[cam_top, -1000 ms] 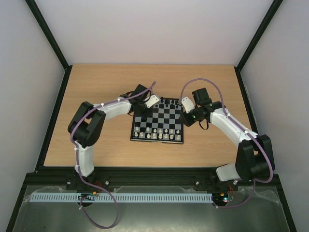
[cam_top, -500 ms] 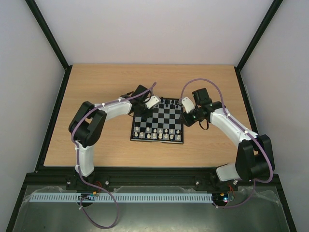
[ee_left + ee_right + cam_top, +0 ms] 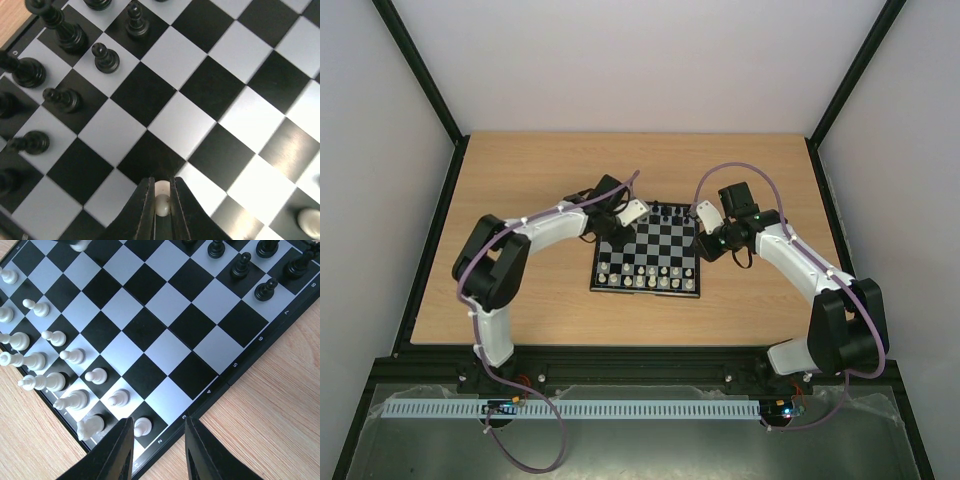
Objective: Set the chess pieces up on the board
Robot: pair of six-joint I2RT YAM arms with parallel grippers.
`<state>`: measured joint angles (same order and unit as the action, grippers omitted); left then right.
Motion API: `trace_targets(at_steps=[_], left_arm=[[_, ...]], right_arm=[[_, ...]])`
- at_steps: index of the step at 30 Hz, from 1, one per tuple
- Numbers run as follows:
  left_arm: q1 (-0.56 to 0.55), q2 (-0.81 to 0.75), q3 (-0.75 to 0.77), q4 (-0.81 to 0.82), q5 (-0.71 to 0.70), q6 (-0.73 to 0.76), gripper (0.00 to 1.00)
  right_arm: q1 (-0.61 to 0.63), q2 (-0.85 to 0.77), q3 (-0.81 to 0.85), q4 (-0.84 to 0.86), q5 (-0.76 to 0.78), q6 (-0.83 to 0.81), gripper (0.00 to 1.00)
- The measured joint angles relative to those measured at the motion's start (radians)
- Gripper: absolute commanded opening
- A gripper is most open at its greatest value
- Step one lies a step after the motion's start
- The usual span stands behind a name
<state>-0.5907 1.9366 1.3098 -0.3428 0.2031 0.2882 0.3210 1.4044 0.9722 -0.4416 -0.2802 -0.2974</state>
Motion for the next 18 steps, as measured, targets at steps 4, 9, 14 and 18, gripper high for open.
trace_targets(at_steps=[4,9,14,18], left_arm=[[0.000,-0.098,-0.057,-0.020,0.006,0.000,0.05],[0.000,-0.201,-0.128,-0.039,0.013,0.002,0.05],[0.000,-0.241,-0.196,-0.053,0.048,0.004,0.05],[0.000,-0.242,-0.230,-0.069,0.080,0.004,0.05]], right_arm=[[0.000,0.000,0.000,0.000,-0.005,0.000,0.29],[0.000,0.004,0.001,0.002,-0.010,0.000,0.29],[0.000,0.008,0.001,0.003,-0.019,0.000,0.29],[0.000,0.012,0.001,0.003,-0.024,0.000,0.29]])
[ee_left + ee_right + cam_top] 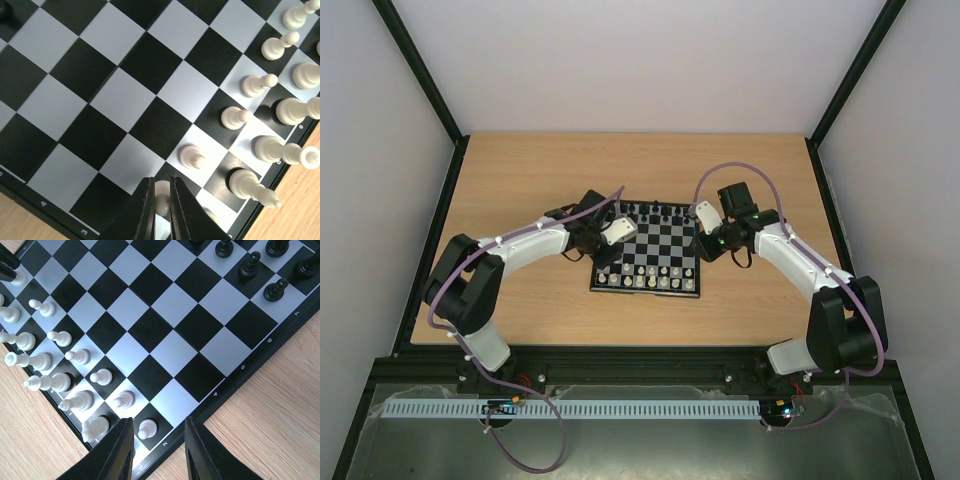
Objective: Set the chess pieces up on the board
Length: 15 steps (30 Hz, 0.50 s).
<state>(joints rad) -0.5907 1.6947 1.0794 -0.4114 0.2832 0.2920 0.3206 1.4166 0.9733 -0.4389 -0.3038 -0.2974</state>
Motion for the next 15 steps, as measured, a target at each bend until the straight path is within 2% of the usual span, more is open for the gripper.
trace_targets(at_steps=[15], left_arm=[[-0.007,0.000,-0.055,-0.003,0.025,-0.008,0.05]], right_arm=[[0.000,0.000,0.000,0.009,-0.002,0.000,0.29]])
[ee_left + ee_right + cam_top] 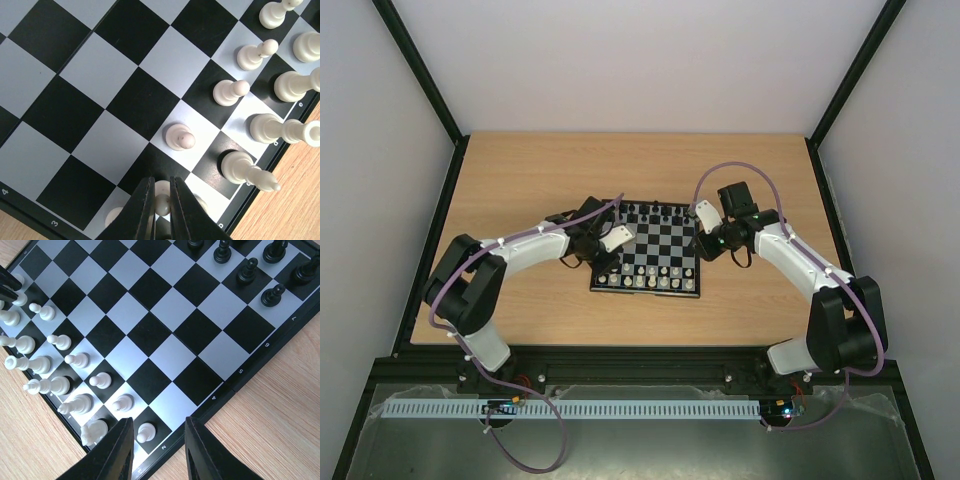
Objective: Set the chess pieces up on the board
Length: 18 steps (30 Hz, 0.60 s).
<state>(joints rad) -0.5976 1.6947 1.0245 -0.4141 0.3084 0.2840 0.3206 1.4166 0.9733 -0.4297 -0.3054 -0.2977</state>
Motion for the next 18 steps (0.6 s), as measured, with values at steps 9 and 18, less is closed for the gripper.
trace_targets(at_steps=[9,18], left_arm=[[0.000,0.002,0.000,0.007,-0.006,-0.001,0.06],[0.000,0.014,0.003,0.024,-0.006,-0.004,0.07]], right_arm=[[0.000,0.000,0.000,0.006,0.000,0.000,0.29],[0.000,0.000,0.000,0.008,0.000,0.000,0.29]])
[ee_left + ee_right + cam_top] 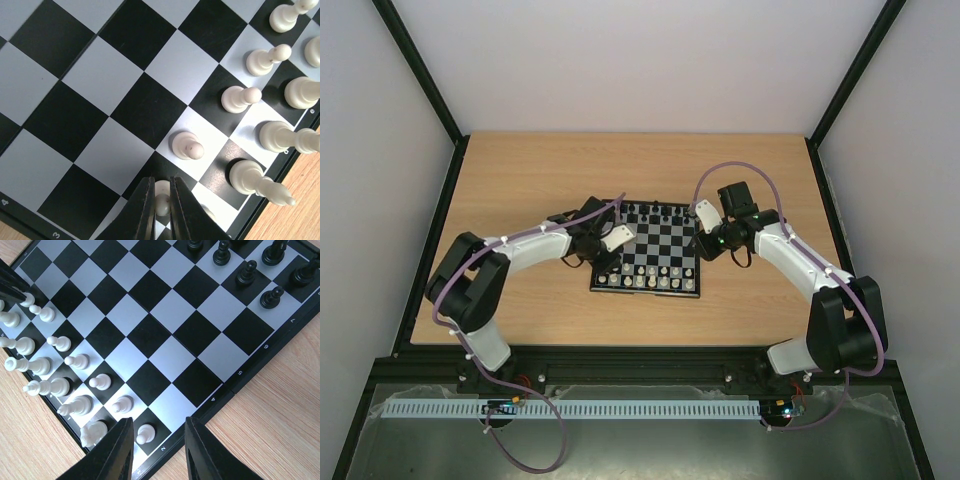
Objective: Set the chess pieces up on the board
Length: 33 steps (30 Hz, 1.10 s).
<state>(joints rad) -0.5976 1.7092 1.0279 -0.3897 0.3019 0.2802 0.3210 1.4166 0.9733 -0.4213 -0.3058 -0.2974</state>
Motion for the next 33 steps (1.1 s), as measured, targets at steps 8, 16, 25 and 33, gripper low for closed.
trace_targets(at_steps=[8,16,25,33], left_arm=[[-0.005,0.017,0.002,0.007,-0.005,0.000,0.23],[-0.002,0.017,0.040,-0.021,-0.028,0.017,0.32],[0.125,-0.038,0.170,-0.095,0.008,0.046,0.32],[0.276,-0.272,0.184,-0.054,0.072,-0.022,0.54]], right_arm=[[0.000,0.000,0.000,0.000,0.000,0.000,0.29],[0.000,-0.001,0.050,-0.038,-0.025,0.014,0.32],[0.000,-0.012,0.304,-0.060,-0.029,0.037,0.69],[0.000,-0.031,0.328,-0.041,0.095,0.142,0.99]])
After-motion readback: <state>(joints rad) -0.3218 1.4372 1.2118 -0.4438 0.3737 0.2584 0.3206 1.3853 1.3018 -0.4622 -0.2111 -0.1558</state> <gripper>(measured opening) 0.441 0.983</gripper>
